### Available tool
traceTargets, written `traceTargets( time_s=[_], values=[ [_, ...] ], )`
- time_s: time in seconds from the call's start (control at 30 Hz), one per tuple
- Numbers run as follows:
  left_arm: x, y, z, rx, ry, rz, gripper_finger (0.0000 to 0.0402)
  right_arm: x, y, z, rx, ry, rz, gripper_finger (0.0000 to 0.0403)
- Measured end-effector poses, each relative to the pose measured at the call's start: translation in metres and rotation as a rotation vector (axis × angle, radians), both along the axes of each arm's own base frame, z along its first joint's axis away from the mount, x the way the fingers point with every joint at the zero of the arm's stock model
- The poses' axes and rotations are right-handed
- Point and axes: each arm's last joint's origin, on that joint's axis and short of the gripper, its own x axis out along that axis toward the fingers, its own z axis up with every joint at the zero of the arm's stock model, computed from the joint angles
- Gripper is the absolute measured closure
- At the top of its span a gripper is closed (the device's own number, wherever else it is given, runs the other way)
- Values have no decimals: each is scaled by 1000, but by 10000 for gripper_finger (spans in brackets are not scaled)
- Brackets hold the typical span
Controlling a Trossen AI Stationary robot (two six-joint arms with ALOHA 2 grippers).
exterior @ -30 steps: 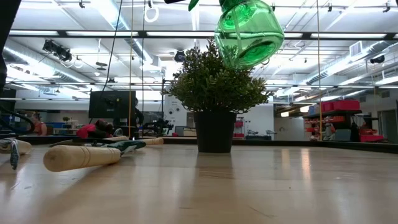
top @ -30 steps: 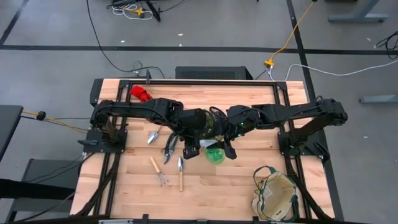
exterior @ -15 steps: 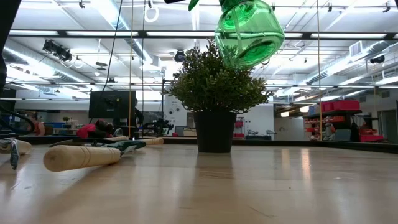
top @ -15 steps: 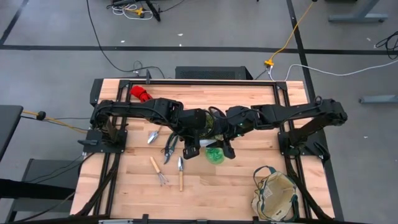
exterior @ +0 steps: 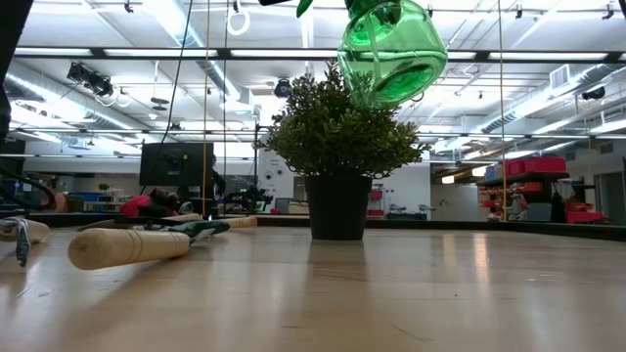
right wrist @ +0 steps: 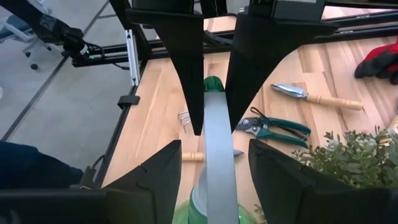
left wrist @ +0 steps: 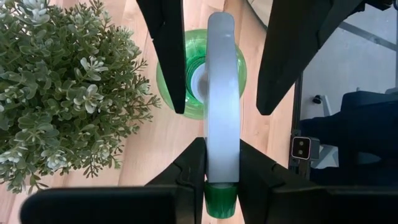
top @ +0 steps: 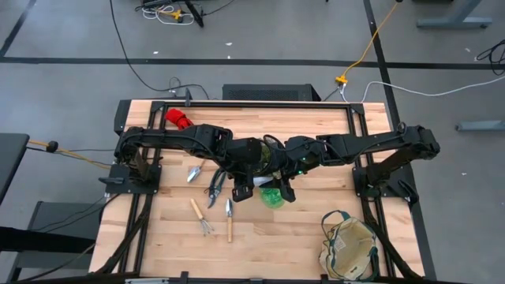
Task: Pick & Place Garden tools in Gardening bag
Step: Put the green spray bottle into the white gardening bag
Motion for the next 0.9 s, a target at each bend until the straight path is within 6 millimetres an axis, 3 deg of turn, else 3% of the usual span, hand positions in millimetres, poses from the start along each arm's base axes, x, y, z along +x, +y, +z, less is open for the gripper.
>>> traceTargets(
  time_s=[0.6,0.9],
  values=[
    [0,0,0,-1,0,0,331,-1,0,0,25,13,7,231],
    [0,0,0,-1,0,0,330,-25,-14,17,31,21,-44,230]
  ],
)
